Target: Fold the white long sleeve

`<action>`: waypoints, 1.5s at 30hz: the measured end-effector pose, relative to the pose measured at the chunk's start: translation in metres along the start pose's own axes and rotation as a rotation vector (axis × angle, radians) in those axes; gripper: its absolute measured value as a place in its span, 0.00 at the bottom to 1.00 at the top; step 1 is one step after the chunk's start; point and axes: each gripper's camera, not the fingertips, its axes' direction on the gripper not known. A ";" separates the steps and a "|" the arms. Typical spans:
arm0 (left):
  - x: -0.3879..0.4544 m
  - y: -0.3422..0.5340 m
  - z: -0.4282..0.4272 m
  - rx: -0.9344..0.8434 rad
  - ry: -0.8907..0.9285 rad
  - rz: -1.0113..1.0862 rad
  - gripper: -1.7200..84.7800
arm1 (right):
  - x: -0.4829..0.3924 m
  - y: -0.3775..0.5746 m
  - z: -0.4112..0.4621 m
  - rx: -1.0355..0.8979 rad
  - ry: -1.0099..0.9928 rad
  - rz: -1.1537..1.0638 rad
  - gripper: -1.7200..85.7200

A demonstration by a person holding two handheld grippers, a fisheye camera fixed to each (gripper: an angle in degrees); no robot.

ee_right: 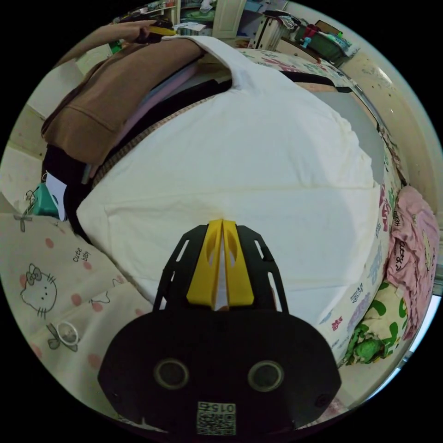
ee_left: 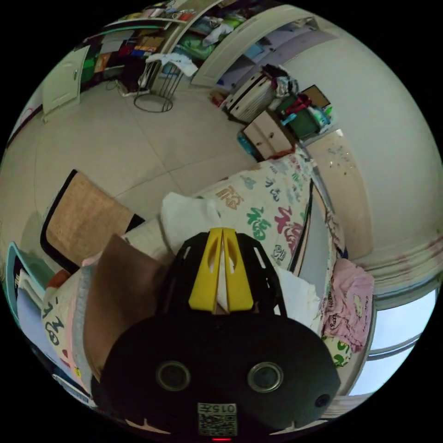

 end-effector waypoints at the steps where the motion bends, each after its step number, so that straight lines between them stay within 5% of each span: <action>1: 0.006 -0.001 -0.006 0.030 0.036 0.016 0.01 | 0.004 -0.006 -0.020 0.009 -0.009 0.006 0.02; 7: 0.136 0.030 -0.072 0.170 0.436 0.428 0.01 | 0.064 -0.031 -0.135 0.045 -0.223 0.127 0.04; 10: 0.209 0.099 -0.089 0.083 0.639 0.668 0.01 | 0.141 -0.005 -0.226 0.332 -0.562 0.356 0.10; 13: 0.251 0.190 -0.076 -0.096 0.802 0.836 0.01 | 0.223 0.033 -0.283 0.590 -0.875 0.660 0.15; 17: 0.248 0.299 0.019 -0.510 0.836 0.698 0.01 | 0.286 0.066 -0.291 0.778 -1.283 0.942 0.19; 21: 0.254 0.364 0.053 -0.686 0.601 0.782 0.01 | 0.290 0.059 -0.322 0.695 -1.347 0.938 0.17; 28: 0.283 0.356 0.021 -0.683 0.509 0.841 0.01 | 0.281 0.041 -0.414 0.762 -1.425 0.963 0.18; 33: 0.313 0.343 -0.008 -0.678 0.477 0.838 0.01 | 0.271 -0.010 -0.468 0.585 -1.306 0.944 0.17; 35: 0.320 0.337 -0.021 -0.658 0.470 0.815 0.01 | 0.266 -0.036 -0.490 0.507 -1.232 0.978 0.09; 45: 0.370 0.266 -0.109 -0.467 0.271 0.854 0.07 | 0.238 -0.029 -0.632 0.735 -1.123 0.961 0.02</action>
